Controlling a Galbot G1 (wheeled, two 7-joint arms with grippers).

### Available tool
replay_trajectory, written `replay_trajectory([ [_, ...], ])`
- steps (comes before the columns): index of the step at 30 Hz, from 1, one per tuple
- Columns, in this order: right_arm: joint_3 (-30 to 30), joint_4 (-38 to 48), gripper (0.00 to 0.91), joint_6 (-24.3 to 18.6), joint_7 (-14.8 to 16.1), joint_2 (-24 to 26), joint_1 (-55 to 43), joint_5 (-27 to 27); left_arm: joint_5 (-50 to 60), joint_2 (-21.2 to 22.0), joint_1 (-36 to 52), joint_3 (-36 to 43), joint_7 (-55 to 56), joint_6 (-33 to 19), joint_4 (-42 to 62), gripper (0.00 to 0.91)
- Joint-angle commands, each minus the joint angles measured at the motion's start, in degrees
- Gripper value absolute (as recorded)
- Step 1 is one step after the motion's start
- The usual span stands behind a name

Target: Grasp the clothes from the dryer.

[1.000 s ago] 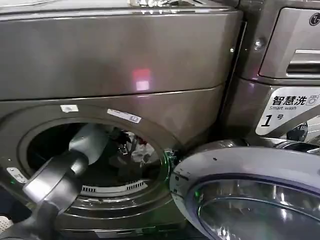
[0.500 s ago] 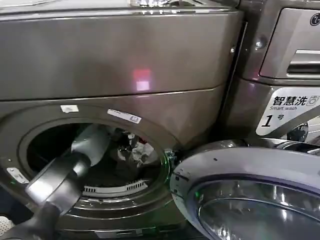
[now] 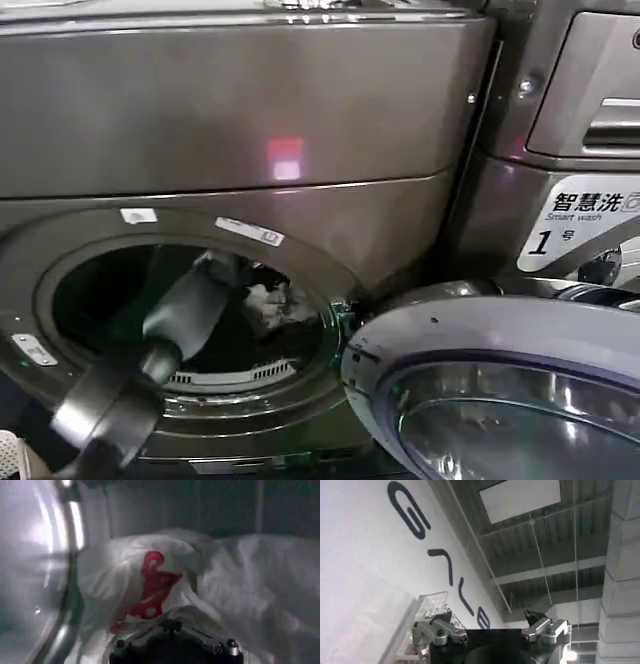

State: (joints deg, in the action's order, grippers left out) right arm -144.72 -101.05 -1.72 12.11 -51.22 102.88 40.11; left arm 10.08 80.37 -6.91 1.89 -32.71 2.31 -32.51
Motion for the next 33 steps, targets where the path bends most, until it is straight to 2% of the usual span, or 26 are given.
replay_trajectory([
  [1, 0.10, -0.27, 0.907, 0.09, -0.11, 0.26, 0.03, 0.08, -8.32, 0.52, -6.91, -11.42, 16.86, -0.31, -15.31, 0.000],
  [7, -0.37, -0.13, 0.907, 0.05, -0.09, 0.34, 0.58, 0.33, -9.89, 4.03, -7.49, -18.50, 24.87, -2.23, -16.55, 0.000],
  [14, 0.09, -0.36, 0.907, -0.03, -0.16, 0.42, 0.23, 0.53, -9.95, 6.55, -10.06, -24.07, 36.69, -8.49, -18.82, 0.000],
  [20, -0.02, 0.49, 0.907, -0.35, -0.20, 0.66, 0.15, 0.61, -8.67, 8.89, -11.49, -28.80, 44.51, -9.60, -20.49, 0.000],
  [26, -1.07, 1.06, 0.907, 0.19, -0.68, 1.49, 0.79, 1.54, -7.95, 9.54, -19.29, -26.55, 46.41, -9.62, -28.90, 0.000],
  [33, -2.98, 2.36, 0.907, 2.12, -3.55, 2.14, 2.14, 1.59, -7.23, 9.91, -20.19, -26.42, 45.58, -9.51, -28.37, 0.000],
])
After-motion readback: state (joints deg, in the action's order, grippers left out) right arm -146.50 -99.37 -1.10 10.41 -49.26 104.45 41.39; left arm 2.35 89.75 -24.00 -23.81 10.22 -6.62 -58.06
